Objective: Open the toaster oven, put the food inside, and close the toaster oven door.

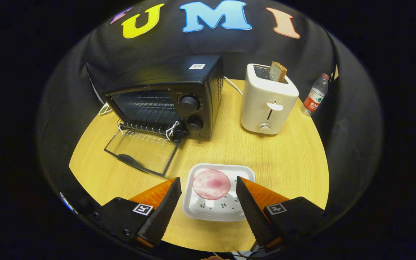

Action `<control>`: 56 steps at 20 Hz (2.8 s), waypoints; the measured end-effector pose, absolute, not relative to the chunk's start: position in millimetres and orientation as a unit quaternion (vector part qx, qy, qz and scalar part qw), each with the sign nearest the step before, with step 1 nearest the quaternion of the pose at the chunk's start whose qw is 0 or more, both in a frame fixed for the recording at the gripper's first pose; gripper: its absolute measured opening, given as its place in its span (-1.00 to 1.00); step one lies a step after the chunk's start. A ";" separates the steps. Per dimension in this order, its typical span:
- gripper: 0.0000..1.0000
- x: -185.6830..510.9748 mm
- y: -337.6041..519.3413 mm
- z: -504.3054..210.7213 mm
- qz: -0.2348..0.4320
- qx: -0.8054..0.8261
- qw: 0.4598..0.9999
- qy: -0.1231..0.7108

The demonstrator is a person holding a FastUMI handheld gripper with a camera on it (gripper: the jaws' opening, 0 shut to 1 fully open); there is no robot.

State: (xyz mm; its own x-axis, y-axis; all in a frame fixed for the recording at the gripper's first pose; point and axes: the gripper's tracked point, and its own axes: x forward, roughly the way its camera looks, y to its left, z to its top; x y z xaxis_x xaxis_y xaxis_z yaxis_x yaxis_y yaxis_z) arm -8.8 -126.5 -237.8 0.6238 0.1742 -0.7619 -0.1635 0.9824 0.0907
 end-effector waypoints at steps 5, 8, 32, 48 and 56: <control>0.95 -0.7 -167.3 -265.3 0.094 -0.008 0.886 0.455; 0.95 -5.5 -185.0 -282.9 0.088 -0.001 0.875 0.477; -0.48 -31.0 -194.2 -344.3 0.065 0.037 0.780 0.621; -0.96 -24.2 -189.4 -331.2 0.085 0.275 0.767 0.574; -0.96 -26.0 -200.6 -301.9 0.051 0.371 0.767 0.520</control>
State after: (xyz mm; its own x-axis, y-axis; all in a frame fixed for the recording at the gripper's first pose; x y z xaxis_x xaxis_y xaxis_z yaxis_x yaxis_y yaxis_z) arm -26.0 -200.6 -301.9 0.4533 0.4640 -0.7611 0.3088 0.7193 0.6224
